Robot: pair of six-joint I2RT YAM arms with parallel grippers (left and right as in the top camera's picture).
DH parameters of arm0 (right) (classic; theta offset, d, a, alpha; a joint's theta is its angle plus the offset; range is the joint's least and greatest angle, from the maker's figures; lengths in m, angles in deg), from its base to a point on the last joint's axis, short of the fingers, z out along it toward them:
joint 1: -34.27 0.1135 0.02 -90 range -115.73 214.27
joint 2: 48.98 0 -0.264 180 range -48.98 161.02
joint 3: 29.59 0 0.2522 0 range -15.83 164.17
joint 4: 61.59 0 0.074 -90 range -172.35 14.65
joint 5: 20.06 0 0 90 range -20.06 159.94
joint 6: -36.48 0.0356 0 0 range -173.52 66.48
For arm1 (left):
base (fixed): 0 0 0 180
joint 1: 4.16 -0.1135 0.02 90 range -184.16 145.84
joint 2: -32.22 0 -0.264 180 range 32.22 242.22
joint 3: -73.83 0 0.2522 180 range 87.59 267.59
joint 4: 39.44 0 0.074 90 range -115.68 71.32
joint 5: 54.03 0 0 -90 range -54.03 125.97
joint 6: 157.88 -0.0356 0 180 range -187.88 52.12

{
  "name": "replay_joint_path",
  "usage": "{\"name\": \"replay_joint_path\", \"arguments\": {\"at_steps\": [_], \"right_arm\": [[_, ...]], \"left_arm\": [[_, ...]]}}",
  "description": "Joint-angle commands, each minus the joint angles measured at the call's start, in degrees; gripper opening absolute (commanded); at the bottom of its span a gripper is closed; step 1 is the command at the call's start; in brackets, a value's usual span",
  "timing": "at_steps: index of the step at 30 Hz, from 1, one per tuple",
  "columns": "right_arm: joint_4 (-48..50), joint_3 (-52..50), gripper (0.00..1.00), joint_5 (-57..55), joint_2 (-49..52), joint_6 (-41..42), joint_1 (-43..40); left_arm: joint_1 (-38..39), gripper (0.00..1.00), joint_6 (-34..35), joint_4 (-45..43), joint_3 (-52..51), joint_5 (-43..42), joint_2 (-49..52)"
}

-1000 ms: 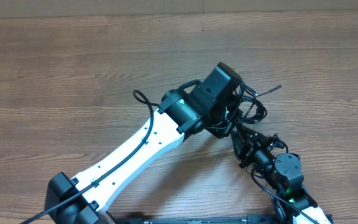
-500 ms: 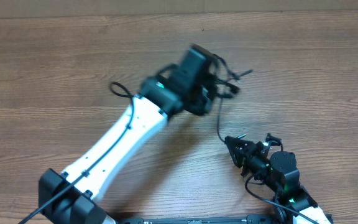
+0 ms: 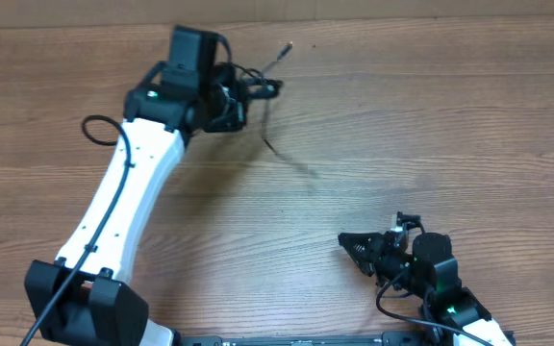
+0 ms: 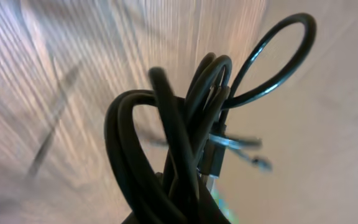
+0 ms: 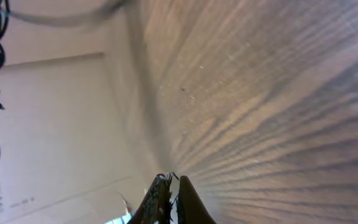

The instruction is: Untangle cables

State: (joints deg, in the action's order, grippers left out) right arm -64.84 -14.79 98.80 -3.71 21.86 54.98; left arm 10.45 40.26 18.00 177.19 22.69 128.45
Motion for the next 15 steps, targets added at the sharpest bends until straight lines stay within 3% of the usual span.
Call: {"name": "replay_joint_path", "arguments": {"at_steps": [1, 7, 8, 10, 12, 14, 15], "right_arm": [[-0.63, -0.57, 0.04, 1.27, -0.09, -1.99, 0.22], [-0.55, -0.57, 0.04, 1.22, -0.09, -1.97, 0.22], [-0.04, -0.57, 0.12, 1.27, -0.09, -1.92, 0.22], [3.69, -0.57, 0.42, 2.51, -0.09, -1.90, 0.22], [10.62, -0.57, 0.59, 4.22, -0.09, -1.44, 0.22], [17.33, -0.57, 0.90, 4.70, -0.09, -0.33, 0.22], [20.17, -0.57, 0.97, 4.68, -0.09, -0.20, 0.22]], "left_arm": [[-1.62, 0.04, 1.40, -0.26, 0.83, 0.98, -1.09], [-3.23, 0.04, 1.09, 1.40, 0.83, 0.79, -1.09], [-3.08, 0.04, 1.11, 2.56, 0.83, -0.17, -1.09], [-2.36, 0.05, 1.14, 5.70, 0.83, -1.73, -1.09], [-1.29, 0.05, 1.16, 8.76, 0.83, -2.97, -1.09], [-0.04, 0.04, 1.16, 11.10, 0.83, -5.46, -1.09], [0.66, 0.04, 1.18, 11.89, 0.83, -6.64, -1.09]]}}
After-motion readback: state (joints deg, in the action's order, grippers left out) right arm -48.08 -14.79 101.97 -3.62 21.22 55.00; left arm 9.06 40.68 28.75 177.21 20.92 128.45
